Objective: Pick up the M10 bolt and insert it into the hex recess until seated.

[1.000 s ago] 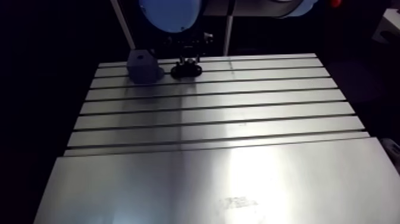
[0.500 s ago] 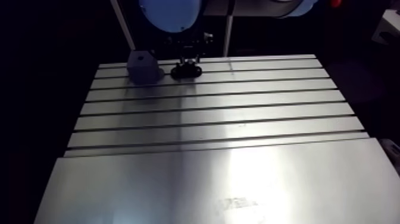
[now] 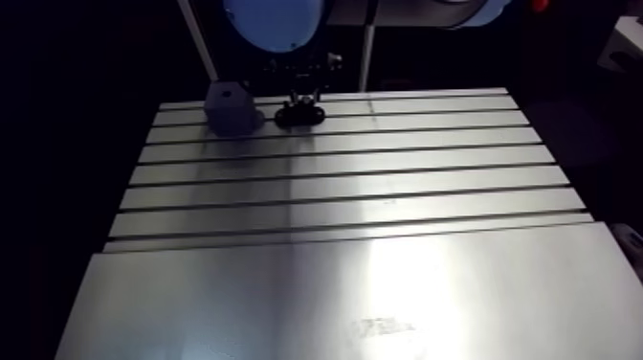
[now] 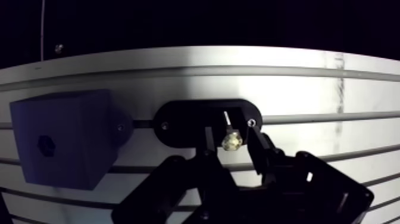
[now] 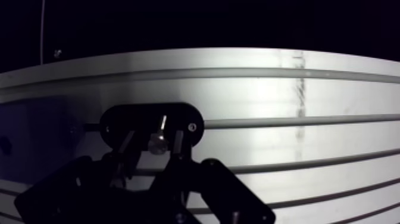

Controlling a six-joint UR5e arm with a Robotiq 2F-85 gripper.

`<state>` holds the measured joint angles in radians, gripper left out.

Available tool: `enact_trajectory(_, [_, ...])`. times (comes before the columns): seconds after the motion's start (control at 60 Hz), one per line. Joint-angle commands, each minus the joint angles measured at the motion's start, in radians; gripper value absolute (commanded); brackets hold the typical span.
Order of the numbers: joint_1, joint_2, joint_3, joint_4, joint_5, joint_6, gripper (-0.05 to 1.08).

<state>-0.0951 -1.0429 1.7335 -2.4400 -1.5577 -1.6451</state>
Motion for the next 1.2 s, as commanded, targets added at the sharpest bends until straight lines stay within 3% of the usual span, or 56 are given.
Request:
enact_trajectory(0.017, [0.000,0.001,0.001,0.000,0.000,0.000,0.61])
enact_trajectory(1.2, [0.000,0.002,-0.002,0.001,0.002,0.000,0.69])
